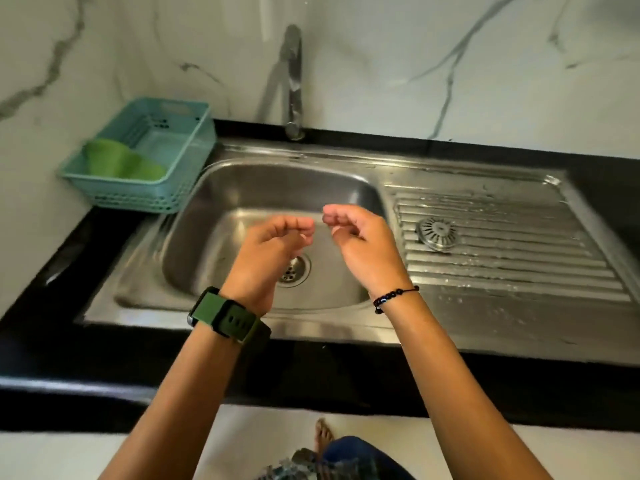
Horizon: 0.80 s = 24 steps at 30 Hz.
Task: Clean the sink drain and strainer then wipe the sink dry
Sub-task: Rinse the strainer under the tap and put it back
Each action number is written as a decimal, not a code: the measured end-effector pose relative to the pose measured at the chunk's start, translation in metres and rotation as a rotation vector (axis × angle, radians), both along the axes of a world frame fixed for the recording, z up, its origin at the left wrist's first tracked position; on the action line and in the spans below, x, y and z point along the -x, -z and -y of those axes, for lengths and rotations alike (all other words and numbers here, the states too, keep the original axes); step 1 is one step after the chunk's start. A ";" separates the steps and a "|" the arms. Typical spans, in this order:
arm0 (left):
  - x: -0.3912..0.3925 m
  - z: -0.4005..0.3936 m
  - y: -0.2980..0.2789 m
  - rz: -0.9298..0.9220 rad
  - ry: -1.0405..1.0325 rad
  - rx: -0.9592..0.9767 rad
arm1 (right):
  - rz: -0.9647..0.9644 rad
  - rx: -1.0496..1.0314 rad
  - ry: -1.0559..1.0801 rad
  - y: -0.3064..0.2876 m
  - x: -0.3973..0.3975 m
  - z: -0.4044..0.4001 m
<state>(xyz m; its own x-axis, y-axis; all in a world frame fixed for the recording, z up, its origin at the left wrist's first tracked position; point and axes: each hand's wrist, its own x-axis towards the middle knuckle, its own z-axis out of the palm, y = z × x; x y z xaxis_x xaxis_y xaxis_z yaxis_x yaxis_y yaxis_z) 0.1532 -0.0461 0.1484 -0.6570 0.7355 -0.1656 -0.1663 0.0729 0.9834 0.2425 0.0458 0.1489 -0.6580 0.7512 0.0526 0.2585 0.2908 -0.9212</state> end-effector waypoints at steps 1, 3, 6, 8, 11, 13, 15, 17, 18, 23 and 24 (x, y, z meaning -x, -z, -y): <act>-0.004 -0.011 0.000 0.003 0.018 0.004 | 0.013 -0.016 0.018 0.001 -0.005 -0.011; -0.011 -0.037 0.001 0.007 0.077 0.013 | 0.054 -0.067 0.094 0.003 -0.018 -0.041; -0.022 -0.070 0.003 0.030 0.174 0.053 | 0.225 -0.203 0.258 0.014 -0.039 -0.088; -0.027 -0.089 0.004 0.041 0.225 0.088 | 0.462 -0.294 0.305 0.025 -0.051 -0.125; -0.027 -0.108 0.007 0.046 0.287 0.114 | 0.802 -0.338 0.276 0.040 -0.056 -0.172; -0.022 -0.115 0.010 0.045 0.316 0.123 | 0.934 -0.318 0.225 0.048 -0.053 -0.188; -0.013 -0.119 0.016 0.058 0.305 0.123 | 0.978 -0.301 0.166 0.056 -0.046 -0.196; -0.001 -0.120 0.023 0.066 0.280 0.140 | 1.026 -0.316 0.110 0.063 -0.041 -0.197; 0.005 -0.121 0.026 0.067 0.273 0.147 | 1.052 -0.340 0.100 0.066 -0.038 -0.197; 0.034 -0.127 0.037 0.080 0.278 0.161 | 1.048 -0.301 0.207 0.072 -0.033 -0.199; 0.038 -0.128 0.039 0.088 0.274 0.164 | 1.037 -0.299 0.213 0.073 -0.030 -0.197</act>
<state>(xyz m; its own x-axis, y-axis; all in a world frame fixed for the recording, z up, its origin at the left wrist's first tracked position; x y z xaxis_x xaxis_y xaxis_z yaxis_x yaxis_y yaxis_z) 0.1148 0.0815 0.1090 -0.4164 0.8417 -0.3437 -0.2020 0.2829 0.9376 0.2723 0.2431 0.0763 -0.3463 0.9036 -0.2522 0.9375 0.3235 -0.1280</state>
